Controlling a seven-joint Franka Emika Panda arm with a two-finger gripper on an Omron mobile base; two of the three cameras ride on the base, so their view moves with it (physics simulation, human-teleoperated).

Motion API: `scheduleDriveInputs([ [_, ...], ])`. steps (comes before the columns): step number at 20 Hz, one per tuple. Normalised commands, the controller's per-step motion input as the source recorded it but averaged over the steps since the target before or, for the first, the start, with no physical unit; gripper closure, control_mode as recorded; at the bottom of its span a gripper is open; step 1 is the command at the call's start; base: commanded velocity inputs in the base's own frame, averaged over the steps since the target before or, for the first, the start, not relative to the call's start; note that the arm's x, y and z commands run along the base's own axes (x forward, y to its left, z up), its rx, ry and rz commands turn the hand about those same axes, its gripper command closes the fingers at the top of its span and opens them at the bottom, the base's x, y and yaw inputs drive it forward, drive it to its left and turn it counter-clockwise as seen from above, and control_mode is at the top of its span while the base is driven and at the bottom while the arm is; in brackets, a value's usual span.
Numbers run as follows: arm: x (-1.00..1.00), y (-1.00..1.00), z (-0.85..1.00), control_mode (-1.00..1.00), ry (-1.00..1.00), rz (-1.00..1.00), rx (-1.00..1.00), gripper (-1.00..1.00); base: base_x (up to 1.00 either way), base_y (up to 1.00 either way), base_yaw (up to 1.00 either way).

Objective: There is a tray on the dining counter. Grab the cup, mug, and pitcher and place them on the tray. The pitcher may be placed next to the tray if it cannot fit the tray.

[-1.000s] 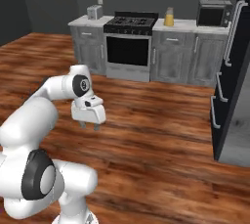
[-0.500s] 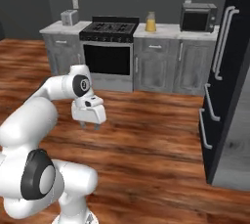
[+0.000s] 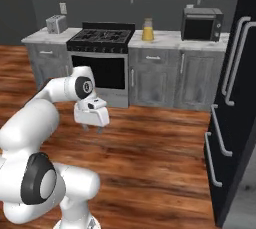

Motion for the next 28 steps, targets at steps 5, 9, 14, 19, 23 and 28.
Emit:
scheduleDriveInputs([
  [5, 0.0, 0.0, 0.0, 1.0, 0.0, 0.0, 0.0, -1.0, 1.0, 0.05, 0.0],
  [9, 0.0, 0.0, 0.0, 1.0, 0.0, 0.0, 0.0, -1.0, 1.0, 0.05, 0.0],
  [14, 0.0, 0.0, 0.0, 1.0, 0.0, 0.0, 0.0, -1.0, 1.0, 0.01, 0.0],
  [19, 0.0, 0.0, 0.0, 1.0, 0.0, 0.0, 0.0, -1.0, 1.0, 0.0, 0.0],
  [23, 0.0, 0.0, 0.0, 1.0, 0.0, 0.0, 0.0, -1.0, 1.0, 0.0, 0.0],
  [28, 0.0, 0.0, 0.0, 1.0, 0.0, 0.0, 0.0, -1.0, 1.0, 0.0, 0.0],
])
